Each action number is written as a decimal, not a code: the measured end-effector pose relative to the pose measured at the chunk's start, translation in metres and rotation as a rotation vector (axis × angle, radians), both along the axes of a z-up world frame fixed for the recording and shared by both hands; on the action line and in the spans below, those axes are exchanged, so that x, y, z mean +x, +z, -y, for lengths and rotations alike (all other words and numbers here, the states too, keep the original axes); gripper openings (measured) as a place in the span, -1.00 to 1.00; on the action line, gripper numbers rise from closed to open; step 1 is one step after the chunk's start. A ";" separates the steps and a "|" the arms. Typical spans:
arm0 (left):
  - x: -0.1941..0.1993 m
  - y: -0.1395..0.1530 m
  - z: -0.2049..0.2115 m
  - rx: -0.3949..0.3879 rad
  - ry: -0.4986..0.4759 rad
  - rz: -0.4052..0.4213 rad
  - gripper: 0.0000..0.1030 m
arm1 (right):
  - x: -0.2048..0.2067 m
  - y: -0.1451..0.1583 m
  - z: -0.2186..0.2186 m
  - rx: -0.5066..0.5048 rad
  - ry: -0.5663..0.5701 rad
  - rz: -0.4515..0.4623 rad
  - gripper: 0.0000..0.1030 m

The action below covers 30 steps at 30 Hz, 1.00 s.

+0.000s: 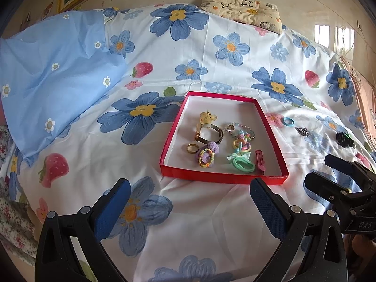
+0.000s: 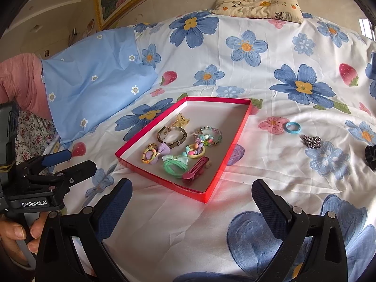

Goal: Organize jewelry

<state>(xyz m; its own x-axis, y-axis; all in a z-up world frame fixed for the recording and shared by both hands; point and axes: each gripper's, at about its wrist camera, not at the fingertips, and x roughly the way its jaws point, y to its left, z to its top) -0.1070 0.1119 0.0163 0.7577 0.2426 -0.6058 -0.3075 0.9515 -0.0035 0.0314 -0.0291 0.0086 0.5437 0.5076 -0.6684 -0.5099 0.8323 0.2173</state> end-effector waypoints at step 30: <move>-0.002 0.001 0.006 0.057 -0.008 0.011 0.99 | -0.004 0.001 -0.003 0.004 0.019 0.016 0.99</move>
